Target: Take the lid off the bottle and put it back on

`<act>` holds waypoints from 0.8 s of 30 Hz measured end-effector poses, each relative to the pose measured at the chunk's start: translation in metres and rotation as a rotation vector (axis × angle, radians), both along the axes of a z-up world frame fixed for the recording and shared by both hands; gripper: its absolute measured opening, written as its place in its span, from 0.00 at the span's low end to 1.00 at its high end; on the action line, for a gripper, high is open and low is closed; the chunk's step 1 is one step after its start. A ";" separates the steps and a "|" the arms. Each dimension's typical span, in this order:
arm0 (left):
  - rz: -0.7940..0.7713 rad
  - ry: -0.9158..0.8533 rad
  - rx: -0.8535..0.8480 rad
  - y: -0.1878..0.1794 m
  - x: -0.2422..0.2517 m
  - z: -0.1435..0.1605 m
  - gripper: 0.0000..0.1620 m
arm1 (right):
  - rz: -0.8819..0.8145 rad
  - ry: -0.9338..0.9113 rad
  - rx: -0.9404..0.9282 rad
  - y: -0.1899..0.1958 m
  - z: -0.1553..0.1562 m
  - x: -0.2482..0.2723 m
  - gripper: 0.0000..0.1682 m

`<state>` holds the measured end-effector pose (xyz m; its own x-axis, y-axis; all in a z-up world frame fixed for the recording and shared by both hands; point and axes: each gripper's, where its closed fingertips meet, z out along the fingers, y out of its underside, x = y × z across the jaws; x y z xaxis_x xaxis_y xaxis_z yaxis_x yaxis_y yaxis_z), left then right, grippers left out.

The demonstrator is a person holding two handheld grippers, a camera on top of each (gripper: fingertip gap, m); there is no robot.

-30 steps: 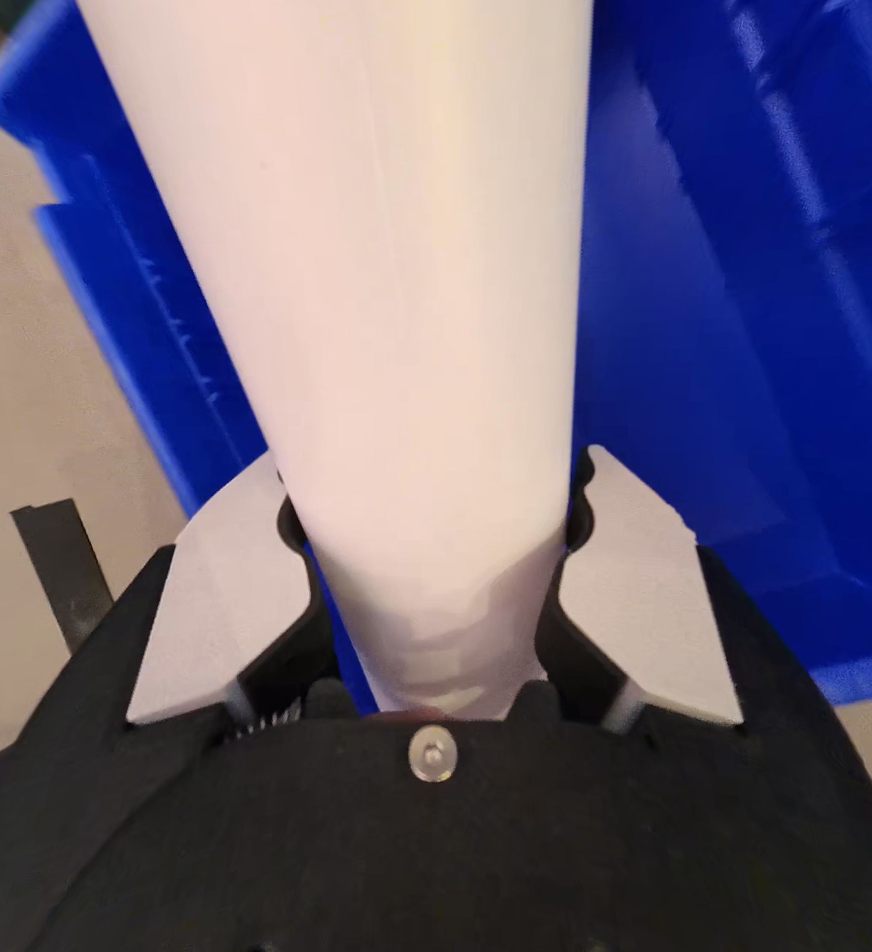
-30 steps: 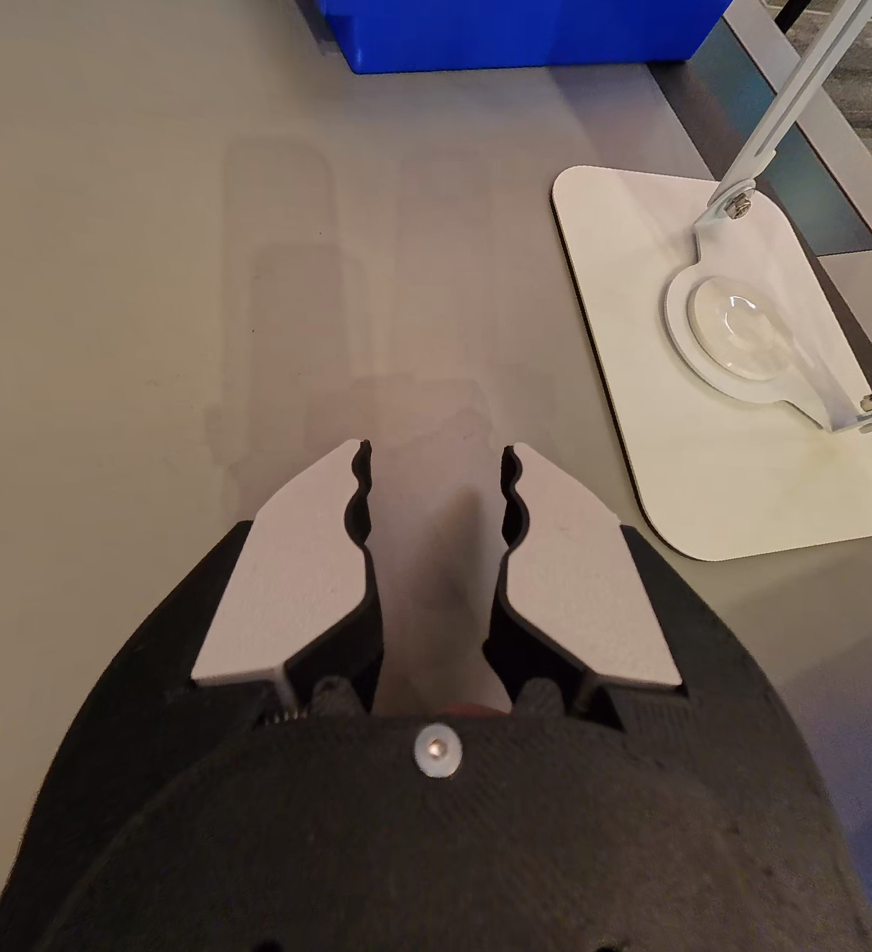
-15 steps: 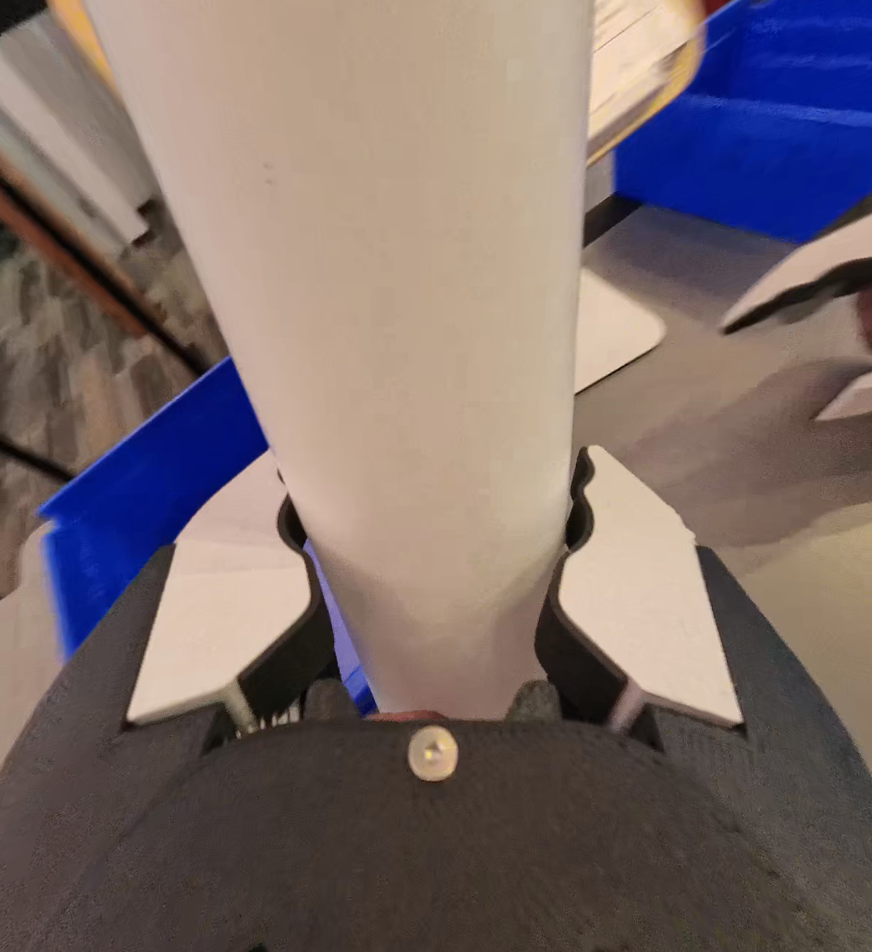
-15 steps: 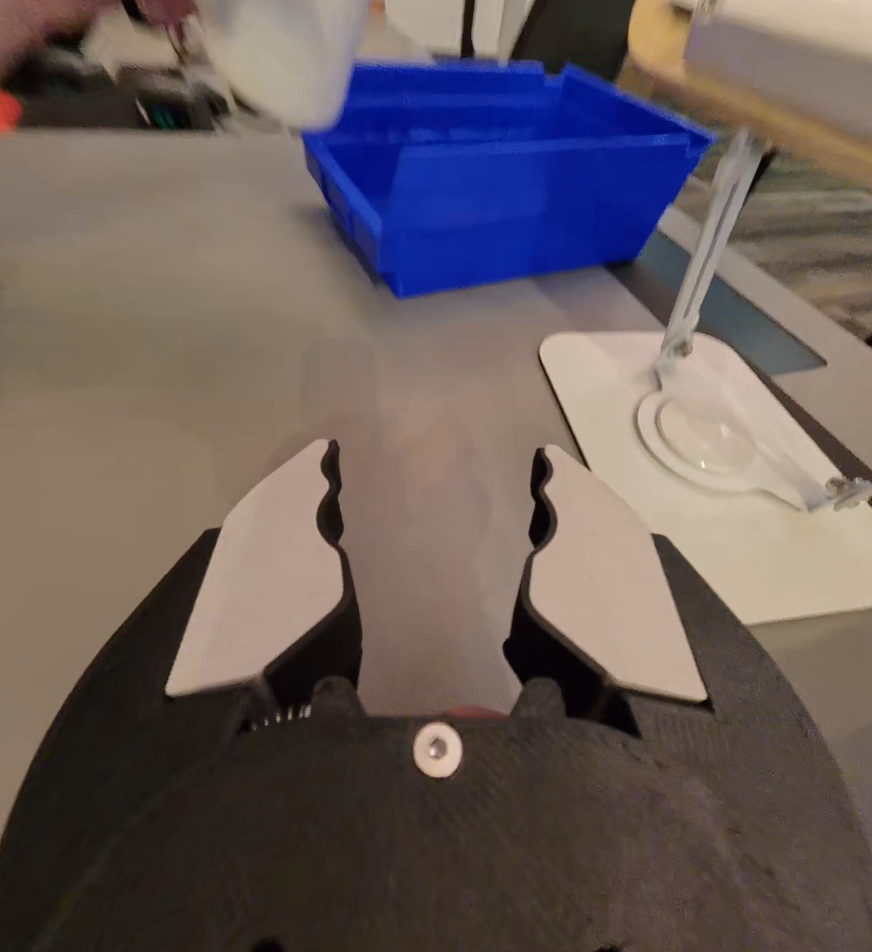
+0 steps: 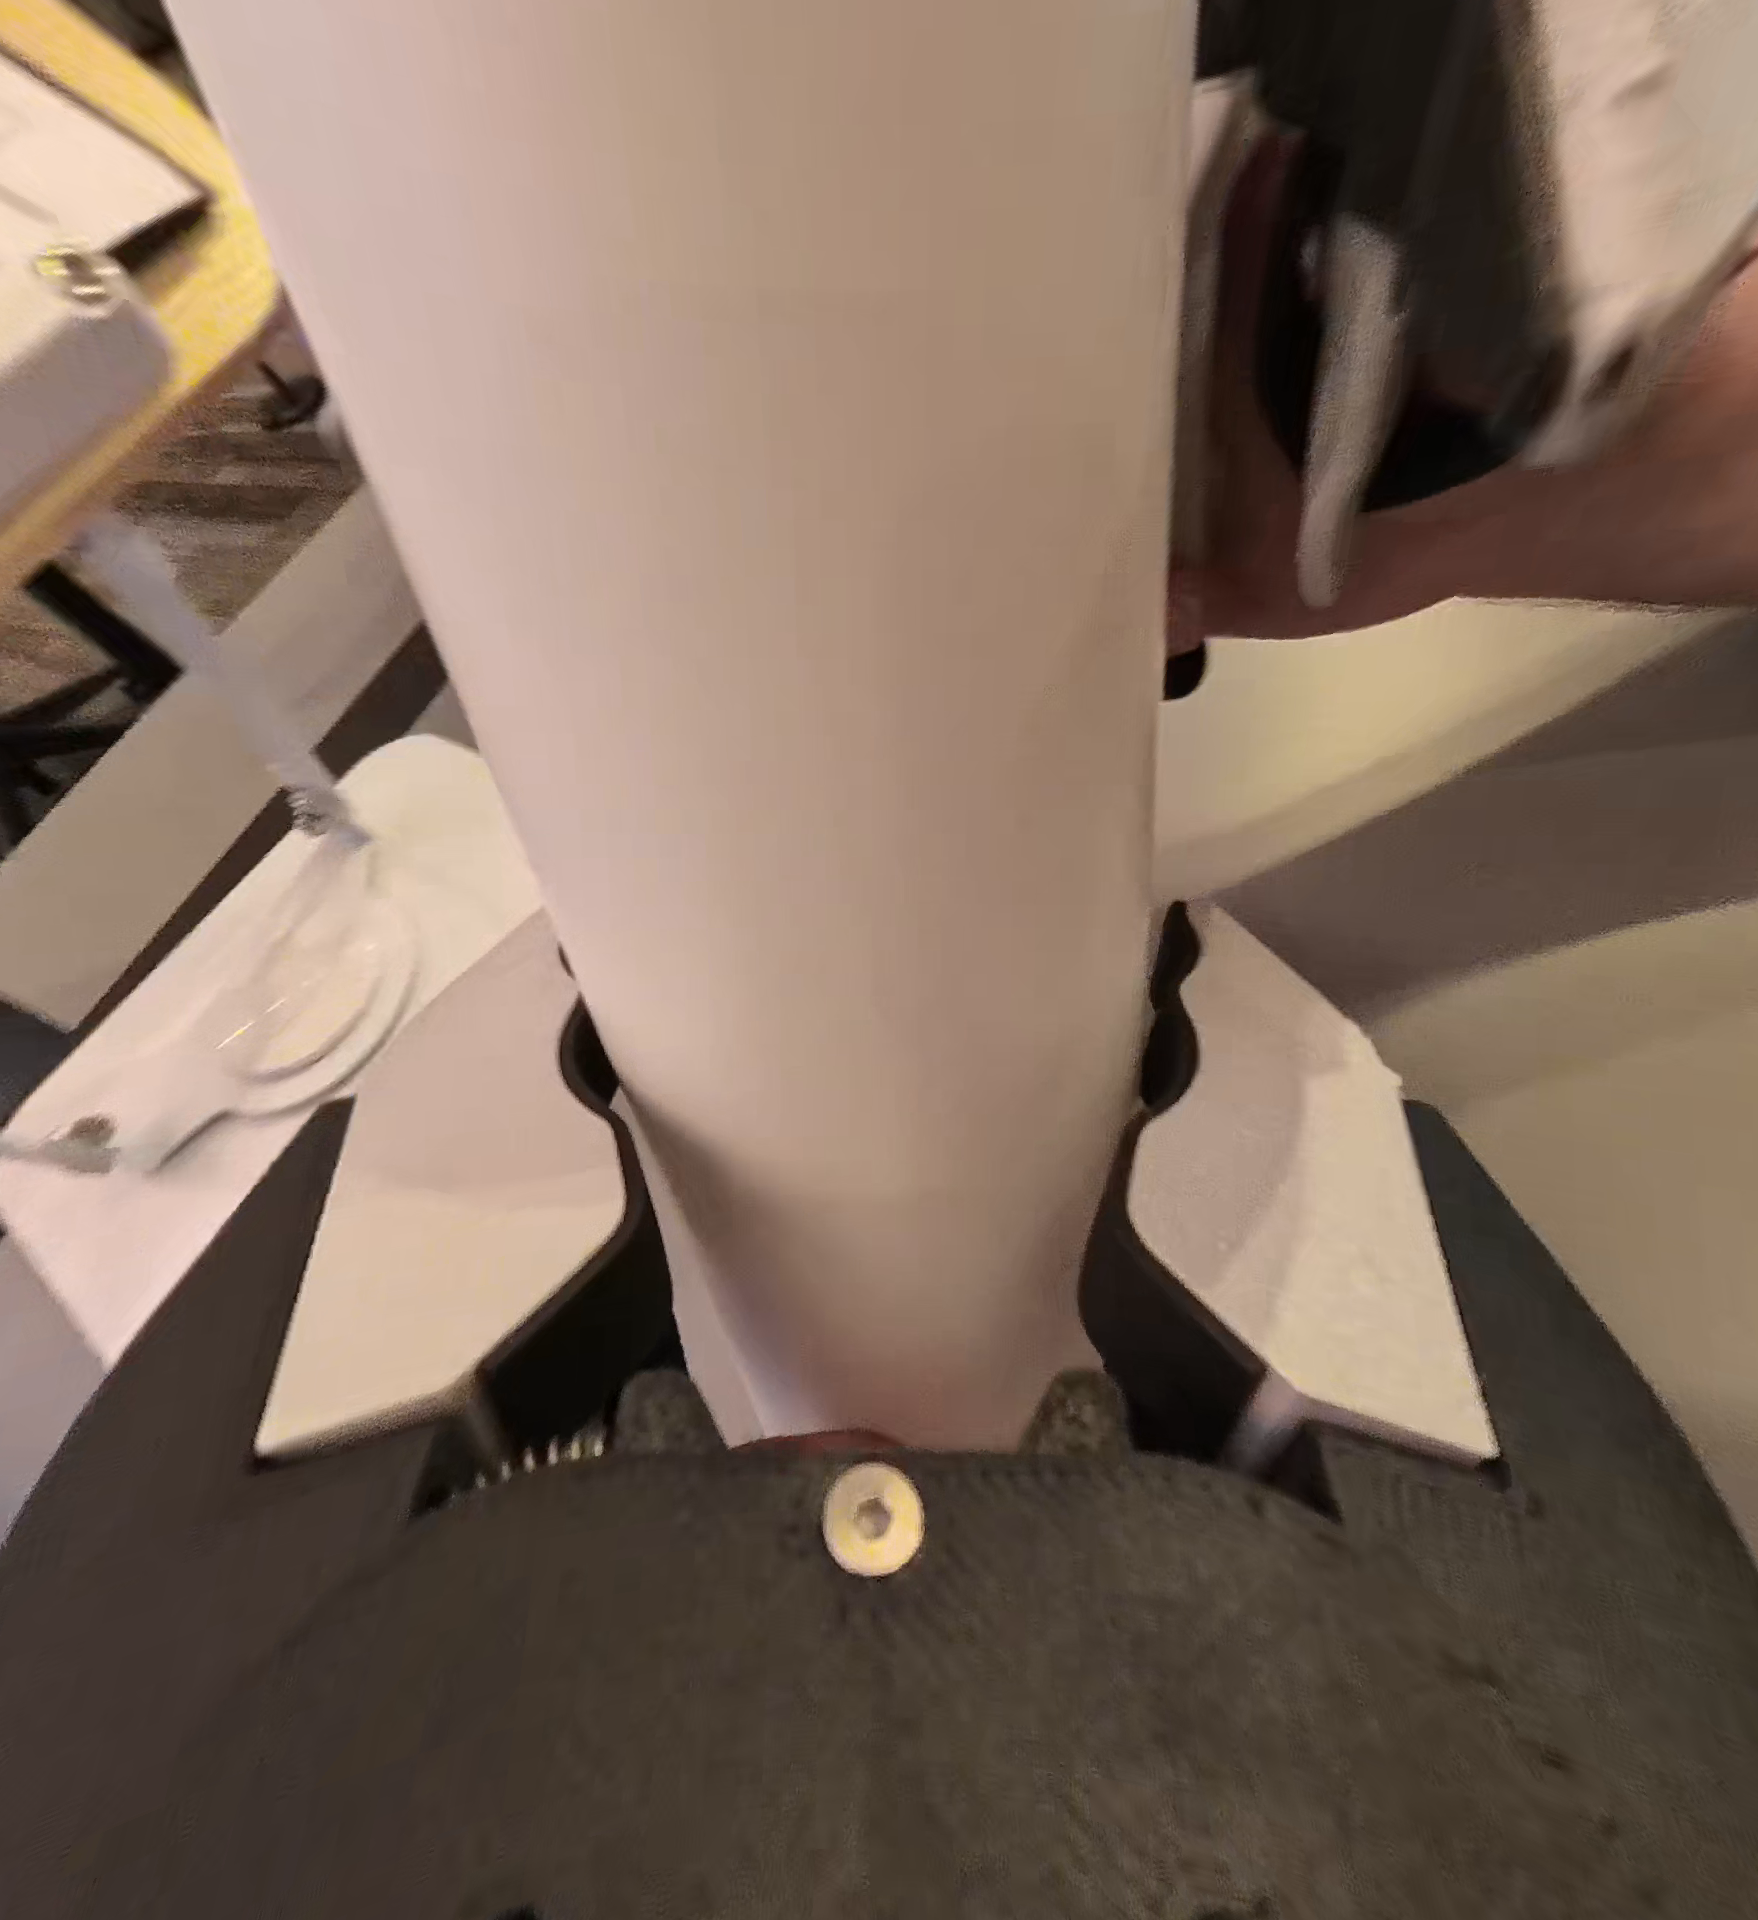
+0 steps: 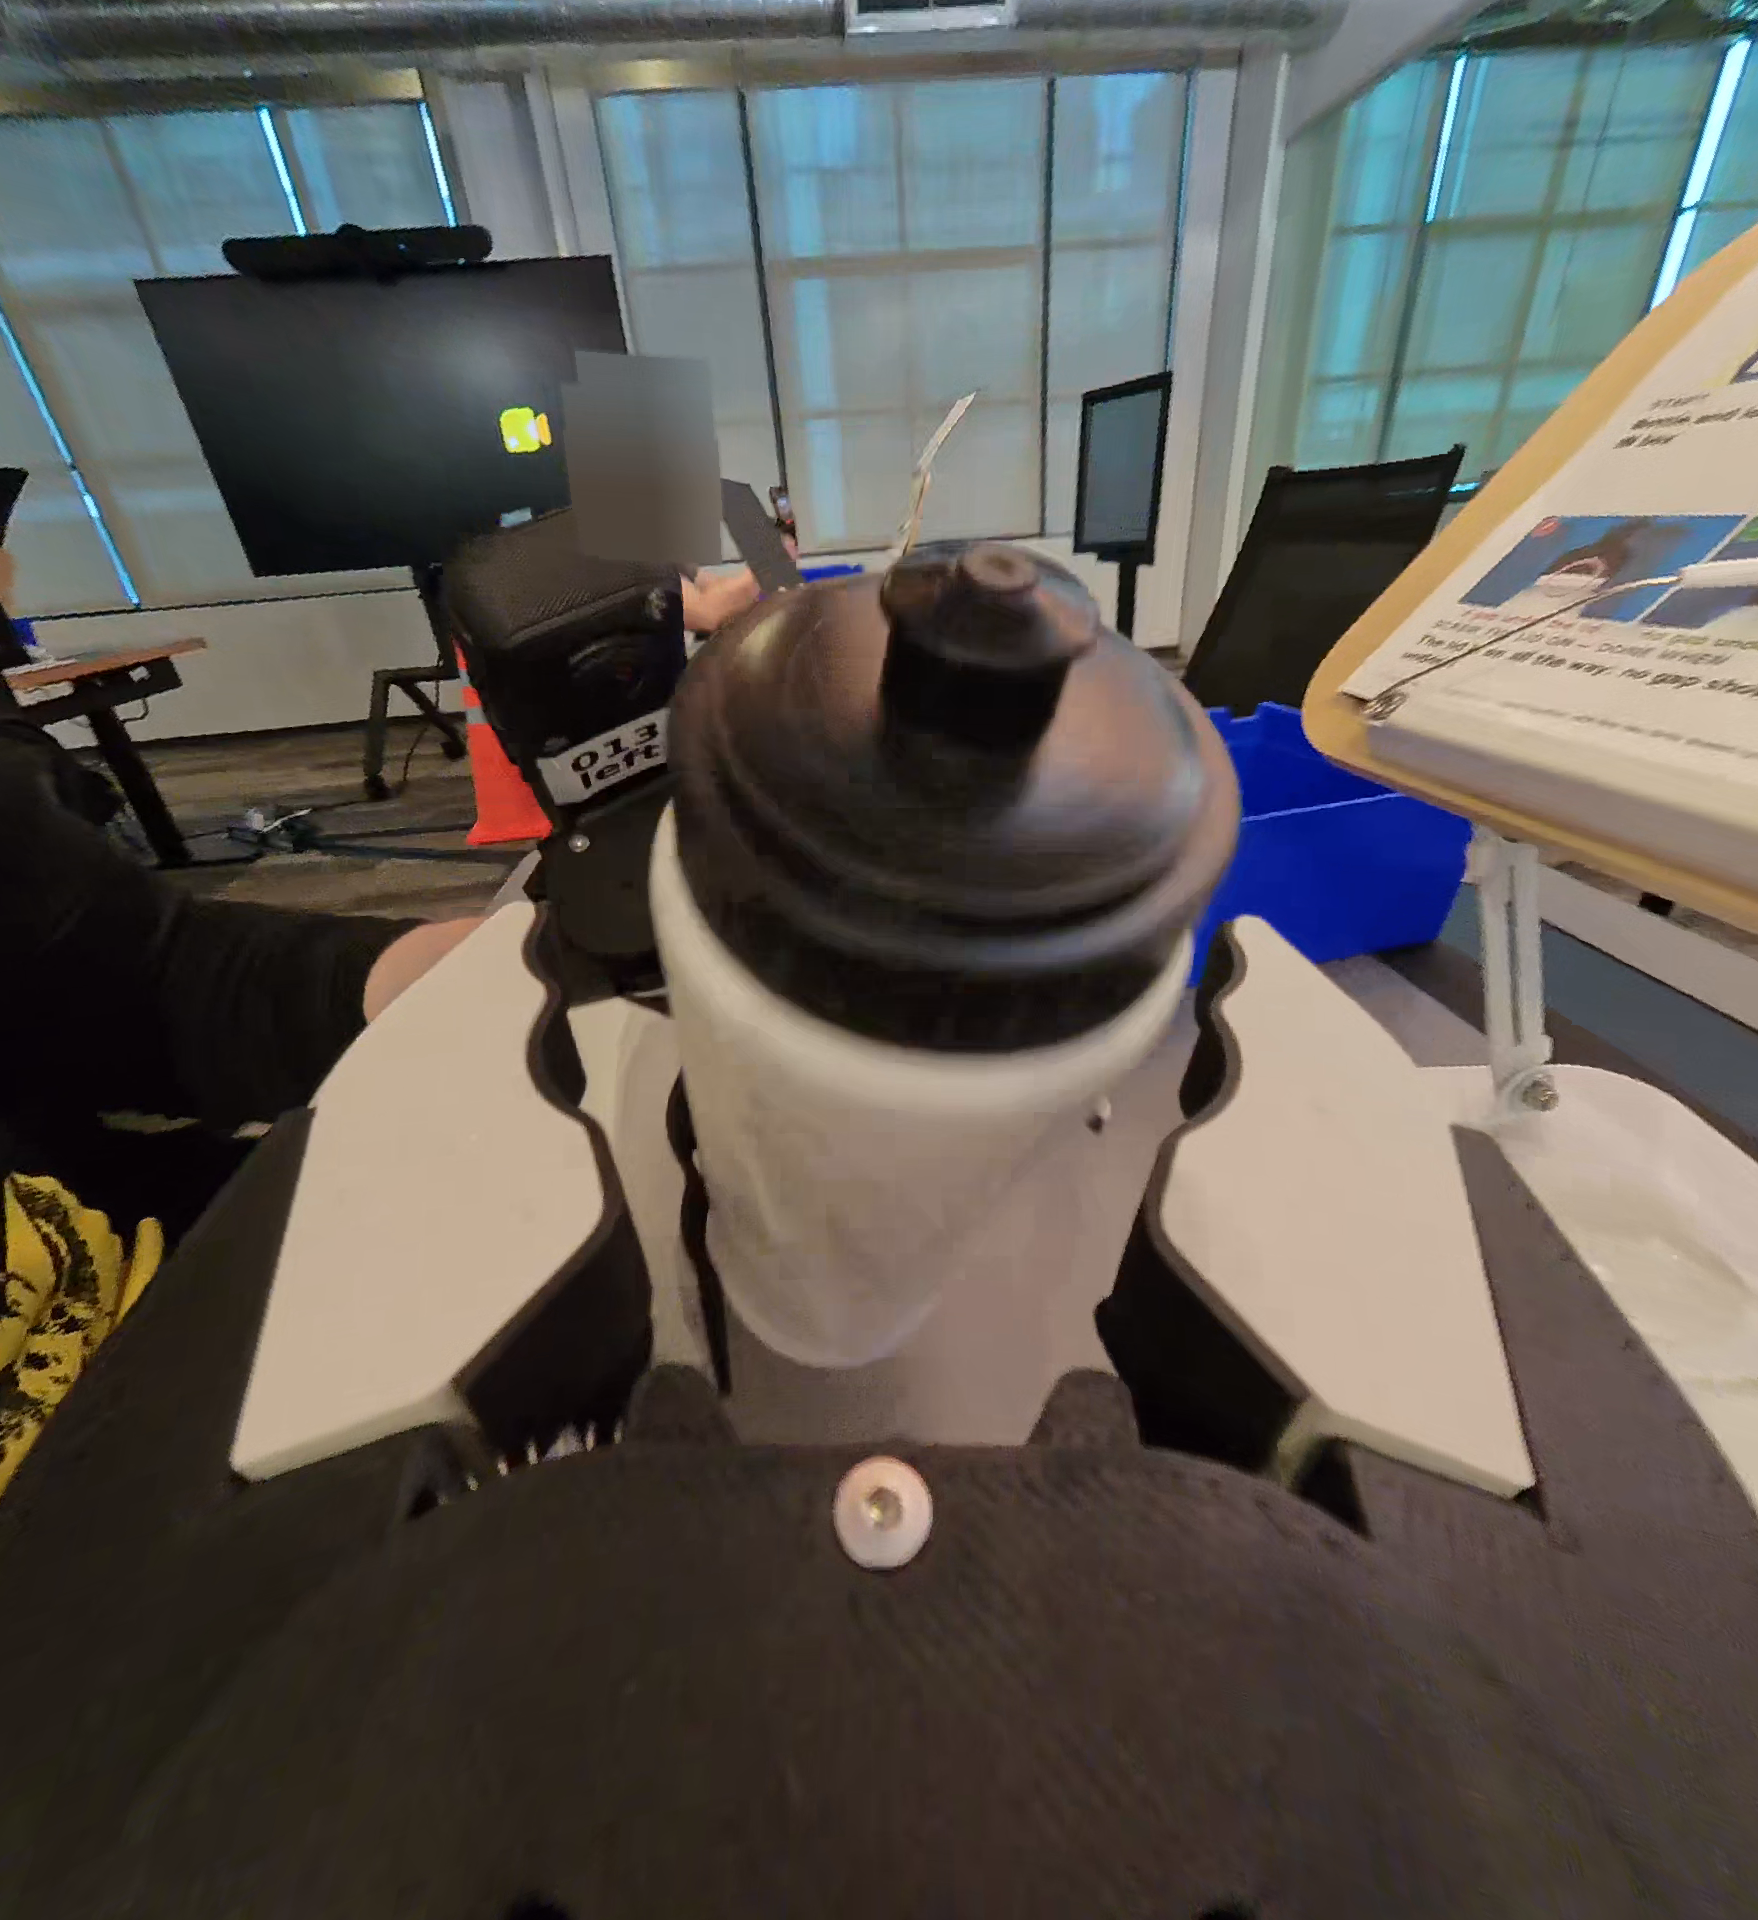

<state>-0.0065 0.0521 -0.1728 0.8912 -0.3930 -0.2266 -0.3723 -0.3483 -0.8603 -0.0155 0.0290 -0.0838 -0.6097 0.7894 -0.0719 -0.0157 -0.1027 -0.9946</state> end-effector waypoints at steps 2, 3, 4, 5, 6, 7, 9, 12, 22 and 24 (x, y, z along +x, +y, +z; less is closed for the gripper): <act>-0.025 0.016 0.000 0.004 0.012 -0.004 0.62 | 0.007 -0.021 0.011 -0.003 -0.004 0.000 0.62; -0.025 -0.001 -0.005 0.006 0.014 -0.006 0.62 | 0.005 -0.017 0.012 -0.003 -0.003 0.000 0.61; -0.030 -0.020 -0.001 0.007 0.016 -0.006 0.62 | 0.001 -0.037 0.016 -0.002 -0.004 0.000 0.61; -0.035 -0.036 -0.001 0.008 0.017 -0.006 0.62 | -0.003 -0.068 0.022 -0.001 -0.006 0.000 0.61; -0.044 -0.050 -0.008 0.008 0.018 -0.007 0.63 | -0.006 -0.095 0.030 0.000 -0.008 0.000 0.61; -0.055 -0.059 -0.016 0.008 0.019 -0.007 0.62 | -0.004 -0.106 0.039 0.000 -0.008 0.000 0.61; -0.075 -0.072 -0.004 0.007 0.020 -0.003 0.62 | -0.003 -0.107 0.060 0.000 -0.007 0.002 0.60; -0.109 -0.144 -0.048 0.006 0.020 -0.002 0.73 | -0.011 -0.138 0.152 -0.002 -0.012 0.004 0.60; -0.230 -0.217 -0.052 0.006 0.045 -0.013 0.57 | 0.087 -0.200 0.234 -0.017 -0.031 0.008 0.61; -0.225 -0.218 -0.052 0.009 0.046 -0.014 0.57 | 0.104 -0.177 0.203 -0.014 -0.029 0.009 0.61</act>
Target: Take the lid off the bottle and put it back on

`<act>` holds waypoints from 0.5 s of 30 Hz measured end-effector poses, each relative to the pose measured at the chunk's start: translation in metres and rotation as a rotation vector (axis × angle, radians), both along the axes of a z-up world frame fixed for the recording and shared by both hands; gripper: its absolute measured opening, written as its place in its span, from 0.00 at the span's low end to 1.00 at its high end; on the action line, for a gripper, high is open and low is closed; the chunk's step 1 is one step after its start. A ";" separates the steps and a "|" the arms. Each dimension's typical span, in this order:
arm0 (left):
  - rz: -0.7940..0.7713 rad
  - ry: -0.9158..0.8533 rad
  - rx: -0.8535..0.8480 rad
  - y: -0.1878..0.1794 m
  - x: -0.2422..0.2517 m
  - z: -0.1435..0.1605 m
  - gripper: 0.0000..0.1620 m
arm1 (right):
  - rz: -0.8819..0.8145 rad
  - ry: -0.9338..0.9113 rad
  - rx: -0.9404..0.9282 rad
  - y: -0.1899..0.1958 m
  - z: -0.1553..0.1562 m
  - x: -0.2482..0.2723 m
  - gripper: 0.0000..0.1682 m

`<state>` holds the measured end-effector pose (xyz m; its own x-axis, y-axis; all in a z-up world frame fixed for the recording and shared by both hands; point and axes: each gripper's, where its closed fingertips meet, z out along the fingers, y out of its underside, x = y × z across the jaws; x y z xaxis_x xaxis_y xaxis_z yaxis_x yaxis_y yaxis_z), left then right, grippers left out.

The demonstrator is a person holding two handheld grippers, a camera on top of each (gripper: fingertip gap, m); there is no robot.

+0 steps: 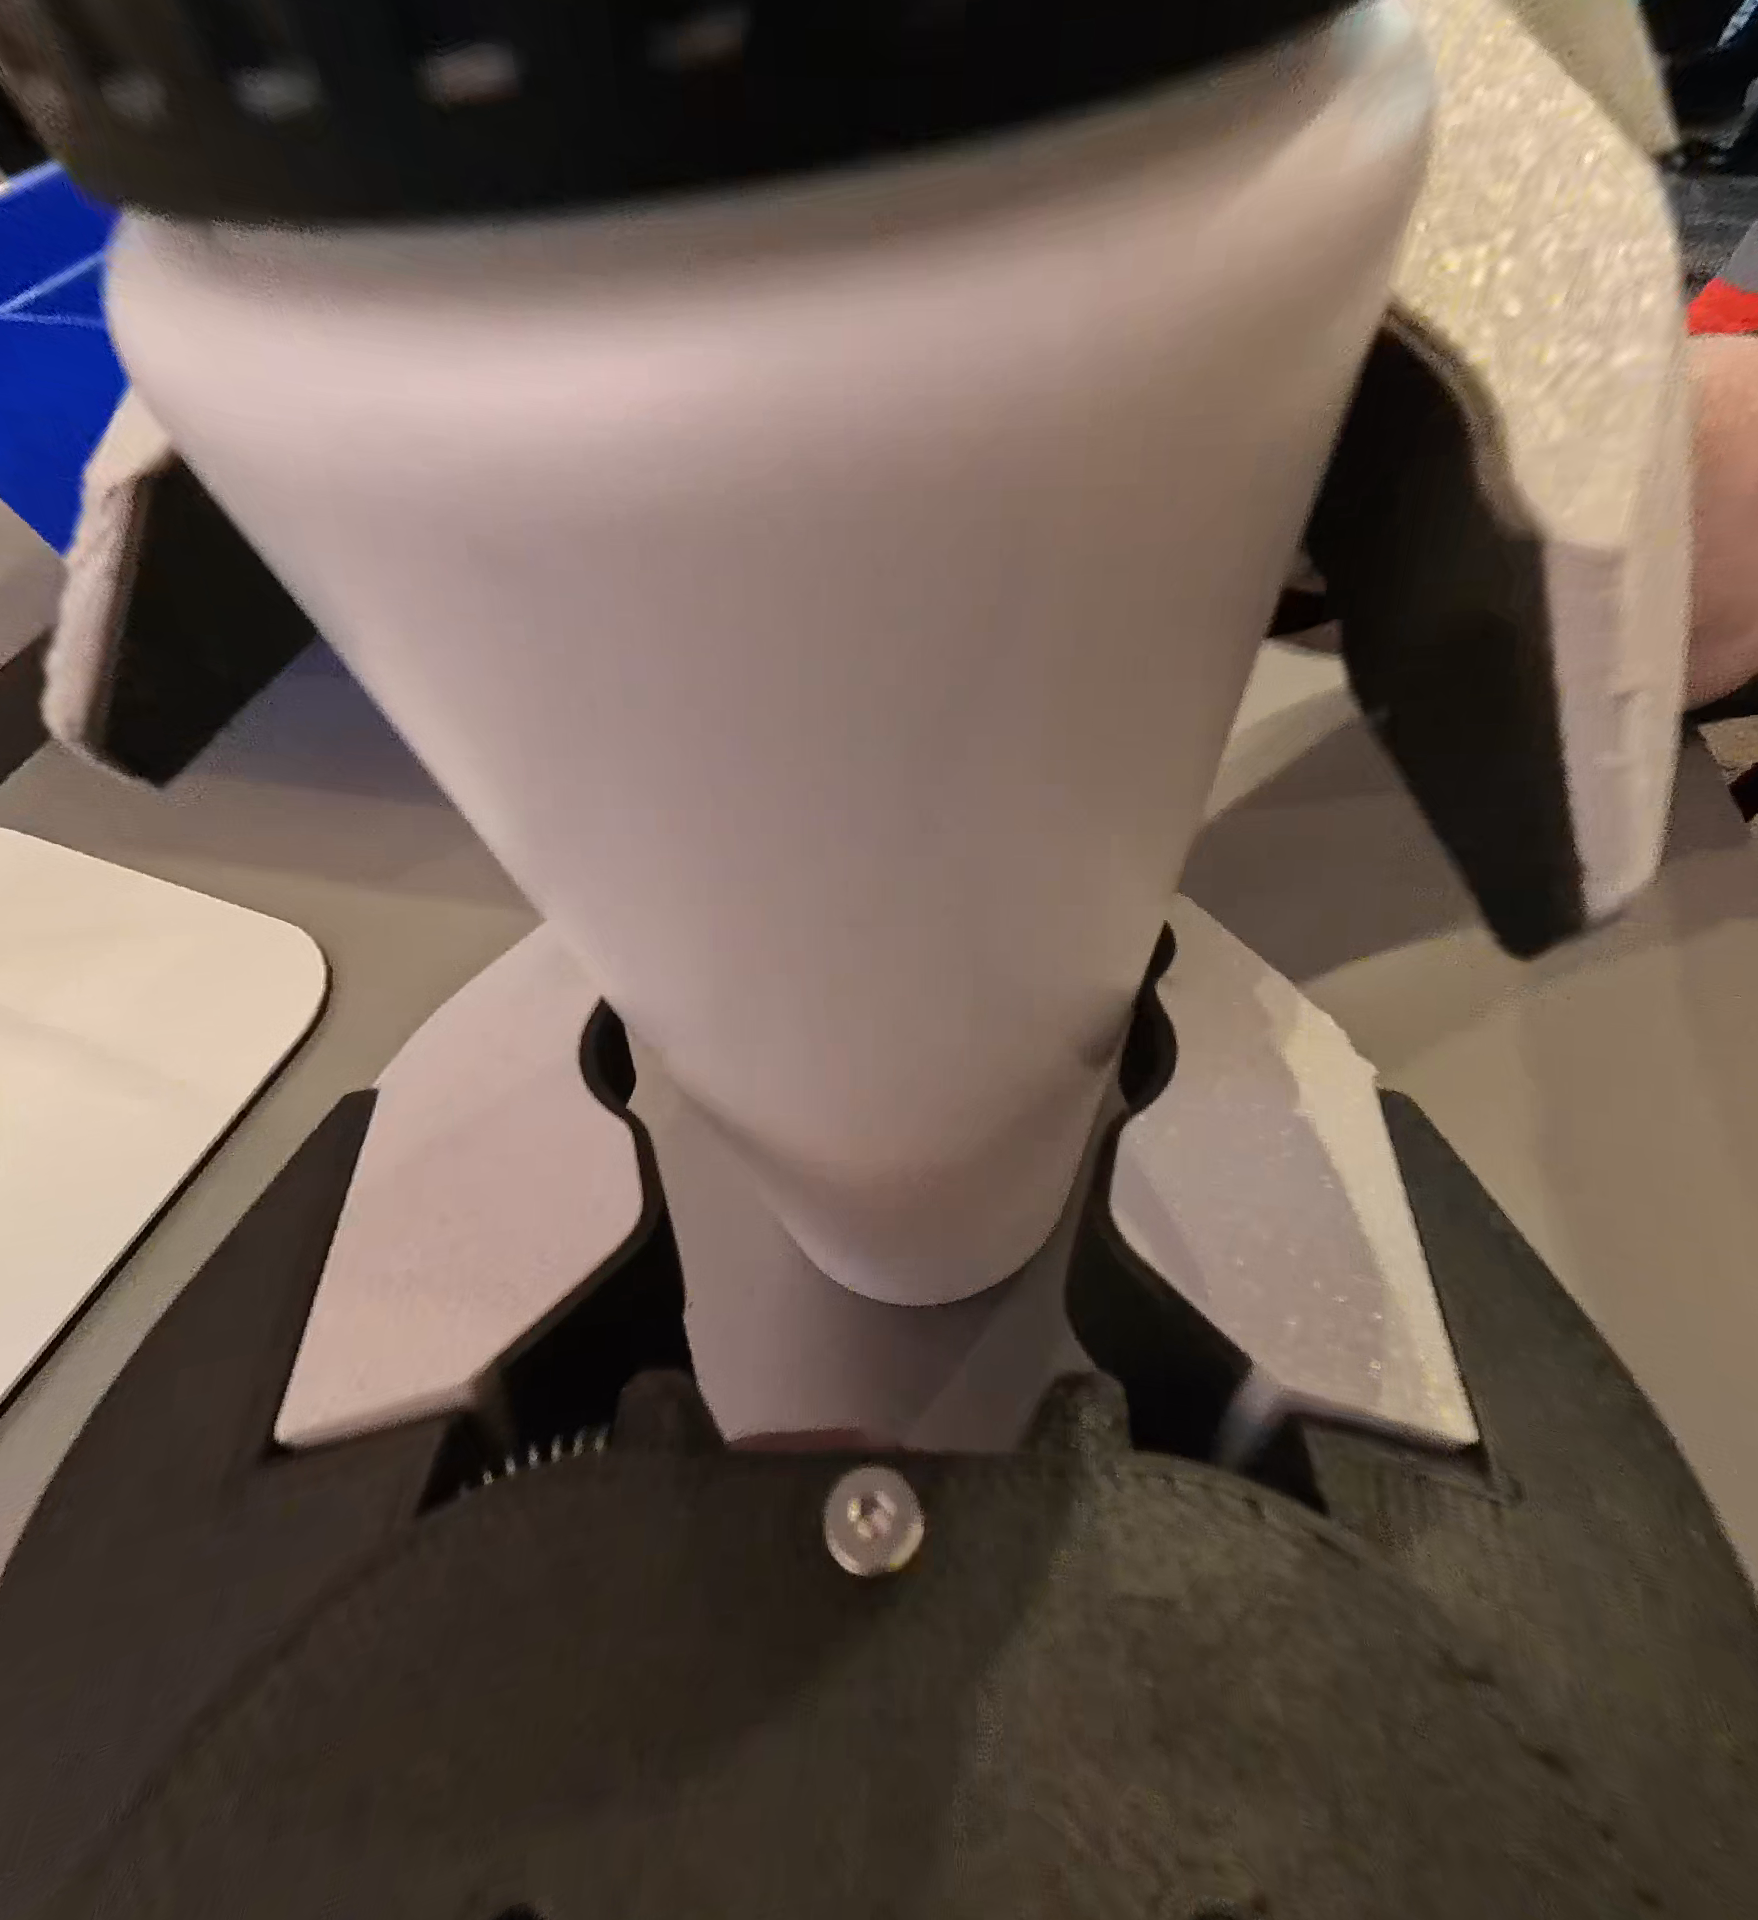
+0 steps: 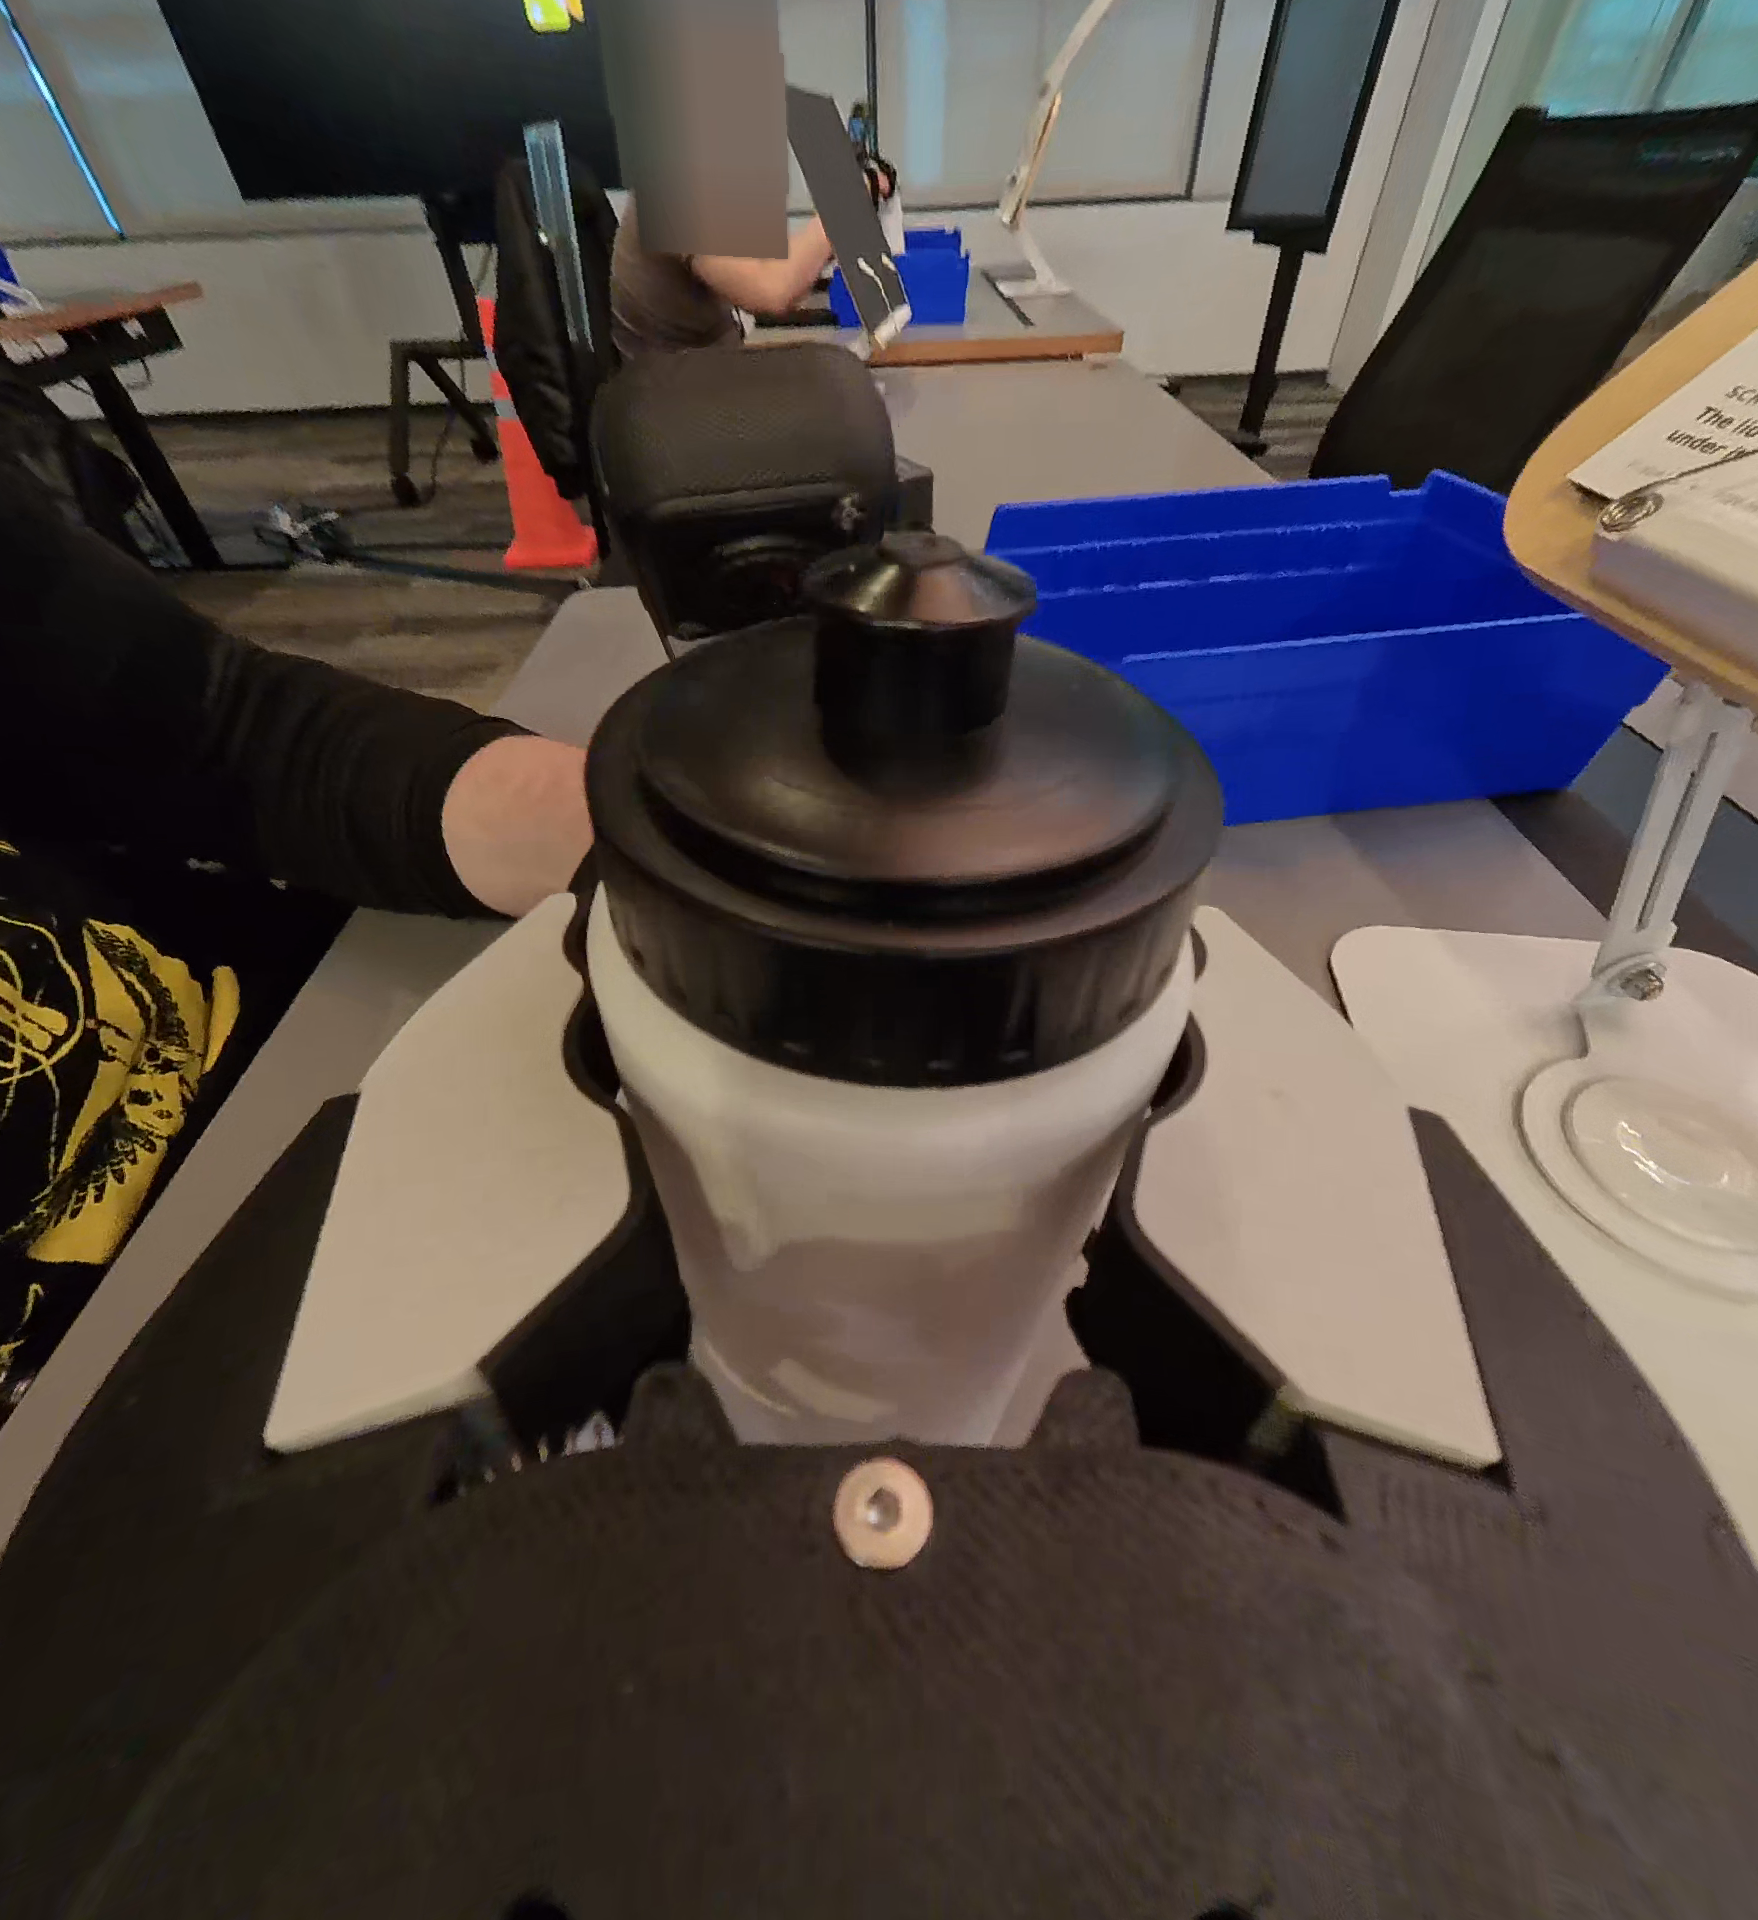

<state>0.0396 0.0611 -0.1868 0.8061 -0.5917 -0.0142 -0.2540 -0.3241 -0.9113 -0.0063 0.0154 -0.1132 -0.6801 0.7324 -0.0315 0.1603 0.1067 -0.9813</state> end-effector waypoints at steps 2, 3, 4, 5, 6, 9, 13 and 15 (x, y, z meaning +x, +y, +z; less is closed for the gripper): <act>-0.007 0.001 -0.014 0.002 0.002 -0.003 0.59 | 0.019 0.020 -0.022 0.001 0.001 0.002 0.61; -0.010 -0.006 -0.021 0.003 0.004 -0.004 0.61 | 0.030 0.030 -0.028 0.000 0.002 0.003 0.61; -0.010 -0.009 -0.027 0.005 0.007 -0.006 0.62 | 0.035 0.034 -0.034 0.000 0.002 0.003 0.61; -0.011 -0.001 -0.036 0.007 0.009 -0.009 0.63 | 0.038 0.035 -0.035 0.000 0.002 0.004 0.61; -0.004 0.012 -0.025 0.010 0.010 -0.010 0.64 | 0.043 0.036 -0.034 0.001 0.002 0.005 0.61; 0.003 -0.002 -0.007 0.014 0.013 -0.008 0.63 | 0.061 0.040 -0.049 0.006 0.003 0.010 0.61; 0.009 -0.008 0.004 0.017 0.016 -0.007 0.63 | 0.092 0.051 -0.066 0.010 0.004 0.016 0.60; 0.011 0.003 0.019 0.017 0.018 -0.007 0.63 | 0.123 0.050 -0.057 0.009 0.002 0.021 0.60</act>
<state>0.0576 0.0778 -0.1936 0.8122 -0.5828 -0.0279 -0.2537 -0.3097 -0.9164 0.0142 0.0244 -0.1111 -0.7666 0.6411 -0.0347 0.1001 0.0659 -0.9928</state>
